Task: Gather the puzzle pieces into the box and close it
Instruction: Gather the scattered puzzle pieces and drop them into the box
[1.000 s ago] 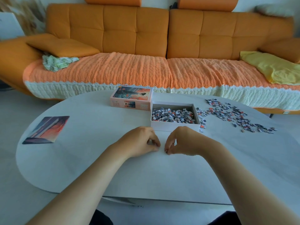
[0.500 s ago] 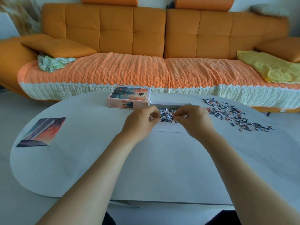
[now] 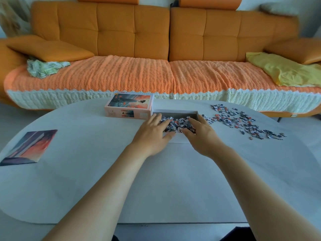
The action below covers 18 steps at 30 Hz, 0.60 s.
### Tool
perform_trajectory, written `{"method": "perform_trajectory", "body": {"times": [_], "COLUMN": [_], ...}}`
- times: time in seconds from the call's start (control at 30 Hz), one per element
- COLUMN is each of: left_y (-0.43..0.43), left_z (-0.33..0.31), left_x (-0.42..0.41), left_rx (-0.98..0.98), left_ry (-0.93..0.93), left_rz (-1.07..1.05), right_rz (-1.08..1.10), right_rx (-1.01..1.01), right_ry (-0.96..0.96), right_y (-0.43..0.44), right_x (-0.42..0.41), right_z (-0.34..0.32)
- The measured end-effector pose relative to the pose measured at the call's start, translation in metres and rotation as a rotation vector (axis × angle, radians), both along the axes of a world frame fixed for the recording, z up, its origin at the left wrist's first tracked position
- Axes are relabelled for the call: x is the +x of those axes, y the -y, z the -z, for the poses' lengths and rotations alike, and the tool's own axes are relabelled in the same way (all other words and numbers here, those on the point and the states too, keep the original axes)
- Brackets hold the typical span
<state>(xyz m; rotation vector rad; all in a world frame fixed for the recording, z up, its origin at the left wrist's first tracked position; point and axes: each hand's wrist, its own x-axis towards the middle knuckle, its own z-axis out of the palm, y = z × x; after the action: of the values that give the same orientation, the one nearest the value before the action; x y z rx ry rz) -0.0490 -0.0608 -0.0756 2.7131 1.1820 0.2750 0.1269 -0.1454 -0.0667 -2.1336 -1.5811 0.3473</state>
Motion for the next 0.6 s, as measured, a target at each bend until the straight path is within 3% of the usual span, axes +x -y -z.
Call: {"method": "perform_trajectory", "body": {"times": [0.23, 0.43, 0.6], "left_y": [0.017, 0.050, 0.083], "left_z": [-0.009, -0.018, -0.013], "left_x": [0.000, 0.047, 0.116], "left_rx": [0.120, 0.220, 0.024], "left_ry": [0.041, 0.312, 0.371], "left_rz": [-0.097, 0.099, 0.266], "right_rz": [-0.142, -0.052, 0.062], "right_rx": [0.027, 0.063, 0.048], "right_ry": [-0.080, -0.044, 0.088], "right_y": [0.020, 0.040, 0.055], "right_x": [0.001, 0.045, 0.101], "right_z": [-0.005, -0.003, 0.010]}}
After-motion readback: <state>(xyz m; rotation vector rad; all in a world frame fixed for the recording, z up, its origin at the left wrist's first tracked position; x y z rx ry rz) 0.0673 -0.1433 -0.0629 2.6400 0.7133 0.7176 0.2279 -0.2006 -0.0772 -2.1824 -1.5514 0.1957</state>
